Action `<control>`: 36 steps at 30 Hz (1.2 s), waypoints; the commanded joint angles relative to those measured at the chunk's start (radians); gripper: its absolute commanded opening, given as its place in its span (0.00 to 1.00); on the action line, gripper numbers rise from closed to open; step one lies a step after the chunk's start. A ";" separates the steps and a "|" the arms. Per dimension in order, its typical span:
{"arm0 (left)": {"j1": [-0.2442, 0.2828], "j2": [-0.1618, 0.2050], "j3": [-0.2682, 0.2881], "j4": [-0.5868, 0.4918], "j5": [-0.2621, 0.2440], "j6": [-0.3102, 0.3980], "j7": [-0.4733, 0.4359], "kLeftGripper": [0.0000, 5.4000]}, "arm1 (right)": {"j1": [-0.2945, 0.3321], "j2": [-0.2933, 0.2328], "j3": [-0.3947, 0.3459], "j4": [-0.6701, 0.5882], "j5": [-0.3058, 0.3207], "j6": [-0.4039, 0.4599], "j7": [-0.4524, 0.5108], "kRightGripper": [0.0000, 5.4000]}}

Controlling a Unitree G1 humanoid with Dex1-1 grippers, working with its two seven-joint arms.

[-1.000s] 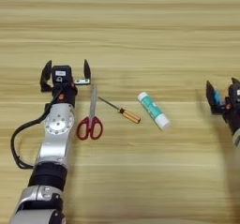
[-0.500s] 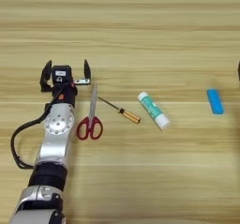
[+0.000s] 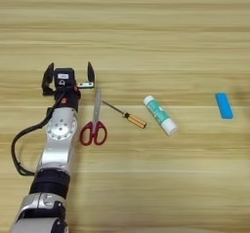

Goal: Move the objects on the table

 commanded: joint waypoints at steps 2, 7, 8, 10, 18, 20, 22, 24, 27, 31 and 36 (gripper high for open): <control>0.003 -0.001 -0.003 0.000 0.009 0.012 -0.001 1.00 | -0.046 -0.014 -0.027 0.079 0.065 0.048 0.025 1.00; 0.003 0.000 -0.003 0.000 0.009 0.011 -0.001 1.00 | -0.080 -0.034 -0.023 0.151 0.091 0.062 0.060 1.00; 0.004 0.000 -0.003 -0.001 0.009 0.012 -0.001 1.00 | -0.084 -0.037 -0.024 0.162 0.098 0.065 0.065 1.00; 0.006 0.000 -0.003 -0.004 0.010 0.012 -0.001 1.00 | -0.094 -0.042 -0.024 0.189 0.104 0.063 0.071 1.00; 0.007 0.000 -0.003 -0.004 0.009 0.012 -0.002 1.00 | -0.127 -0.062 -0.041 0.285 0.124 0.053 0.077 1.00; 0.006 0.001 -0.002 -0.004 0.009 0.012 -0.002 1.00 | -0.133 -0.065 -0.043 0.302 0.127 0.050 0.079 1.00; 0.006 0.001 -0.002 -0.004 0.009 0.012 -0.002 1.00 | -0.139 -0.068 -0.043 0.319 0.128 0.047 0.079 1.00; 0.006 0.001 -0.002 -0.004 0.009 0.012 -0.002 1.00 | -0.143 -0.069 -0.042 0.335 0.134 0.050 0.080 1.00; 0.007 0.001 -0.002 -0.005 0.010 0.012 -0.002 1.00 | -0.149 -0.071 -0.042 0.353 0.137 0.045 0.083 1.00; 0.006 0.001 -0.002 -0.005 0.009 0.012 -0.002 1.00 | -0.157 -0.073 -0.043 0.369 0.138 0.043 0.085 1.00; 0.007 0.001 -0.002 -0.005 0.009 0.012 -0.002 1.00 | -0.164 -0.072 -0.043 0.384 0.145 0.046 0.091 1.00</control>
